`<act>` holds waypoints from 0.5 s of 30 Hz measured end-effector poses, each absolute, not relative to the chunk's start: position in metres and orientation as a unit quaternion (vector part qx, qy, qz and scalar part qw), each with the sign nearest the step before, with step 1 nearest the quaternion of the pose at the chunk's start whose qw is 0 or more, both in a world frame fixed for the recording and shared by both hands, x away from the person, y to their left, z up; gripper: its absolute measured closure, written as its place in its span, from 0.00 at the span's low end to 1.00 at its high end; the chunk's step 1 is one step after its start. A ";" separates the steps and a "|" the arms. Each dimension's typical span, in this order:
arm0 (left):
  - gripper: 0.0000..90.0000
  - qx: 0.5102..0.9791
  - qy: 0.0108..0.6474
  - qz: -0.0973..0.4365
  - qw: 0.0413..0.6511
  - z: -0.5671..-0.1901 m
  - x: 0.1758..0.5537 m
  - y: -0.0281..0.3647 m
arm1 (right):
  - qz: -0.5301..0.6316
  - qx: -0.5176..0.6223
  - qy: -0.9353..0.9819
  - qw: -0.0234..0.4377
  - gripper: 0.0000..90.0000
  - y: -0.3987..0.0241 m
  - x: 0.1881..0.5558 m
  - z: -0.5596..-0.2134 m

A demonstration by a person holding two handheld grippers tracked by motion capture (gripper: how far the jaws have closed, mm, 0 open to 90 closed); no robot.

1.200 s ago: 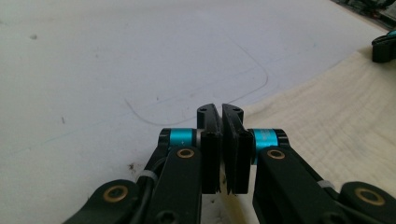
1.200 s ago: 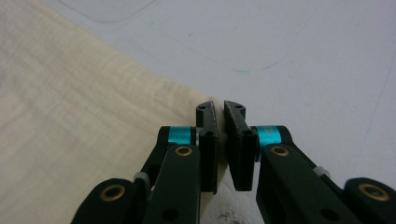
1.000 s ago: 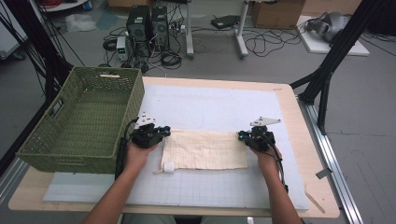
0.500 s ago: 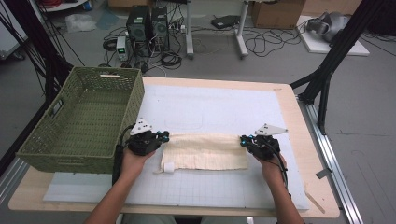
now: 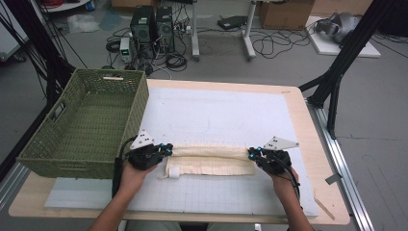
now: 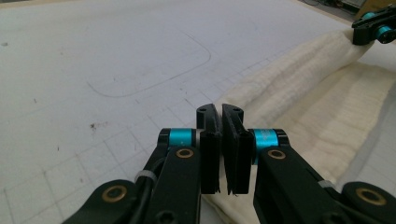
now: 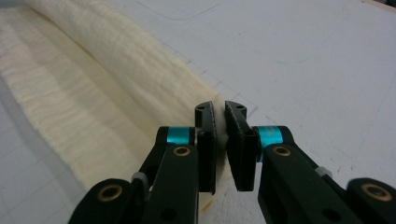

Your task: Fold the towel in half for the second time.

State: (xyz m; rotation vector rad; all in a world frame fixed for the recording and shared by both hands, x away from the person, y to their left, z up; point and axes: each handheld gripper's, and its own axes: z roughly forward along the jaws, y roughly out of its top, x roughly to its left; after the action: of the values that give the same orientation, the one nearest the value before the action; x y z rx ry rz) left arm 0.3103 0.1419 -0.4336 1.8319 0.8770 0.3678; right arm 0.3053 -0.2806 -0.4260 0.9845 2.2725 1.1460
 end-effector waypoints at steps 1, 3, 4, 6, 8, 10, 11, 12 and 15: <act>0.95 0.762 0.365 0.150 0.514 -0.434 0.309 0.143 | 0.408 0.350 0.817 0.207 0.93 -0.280 0.304 -0.426; 0.95 0.765 0.364 0.146 0.511 -0.435 0.305 0.144 | 0.407 0.345 0.819 0.208 0.93 -0.280 0.301 -0.426; 0.95 0.766 0.362 0.146 0.510 -0.435 0.304 0.144 | 0.406 0.345 0.821 0.206 0.93 -0.279 0.299 -0.426; 0.95 0.769 0.359 0.145 0.509 -0.435 0.300 0.144 | 0.406 0.341 0.822 0.207 0.93 -0.280 0.296 -0.426; 0.95 0.771 0.356 0.143 0.509 -0.435 0.296 0.145 | 0.406 0.338 0.824 0.206 0.93 -0.281 0.293 -0.426; 0.95 0.772 0.355 0.141 0.508 -0.436 0.293 0.146 | 0.405 0.336 0.825 0.203 0.93 -0.282 0.289 -0.426; 0.95 0.775 0.354 0.138 0.505 -0.436 0.291 0.146 | 0.405 0.336 0.826 0.203 0.93 -0.282 0.287 -0.426; 0.95 0.777 0.353 0.137 0.502 -0.436 0.290 0.145 | 0.404 0.334 0.827 0.204 0.93 -0.283 0.285 -0.426; 0.95 0.783 0.350 0.135 0.496 -0.436 0.287 0.145 | 0.398 0.328 0.832 0.203 0.93 -0.283 0.281 -0.426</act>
State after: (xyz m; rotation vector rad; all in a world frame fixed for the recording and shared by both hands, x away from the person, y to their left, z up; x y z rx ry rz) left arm 0.2874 0.1446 -0.4361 1.8979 0.8483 0.3274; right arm 0.2806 -0.2830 -0.4261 0.9158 2.3226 1.1113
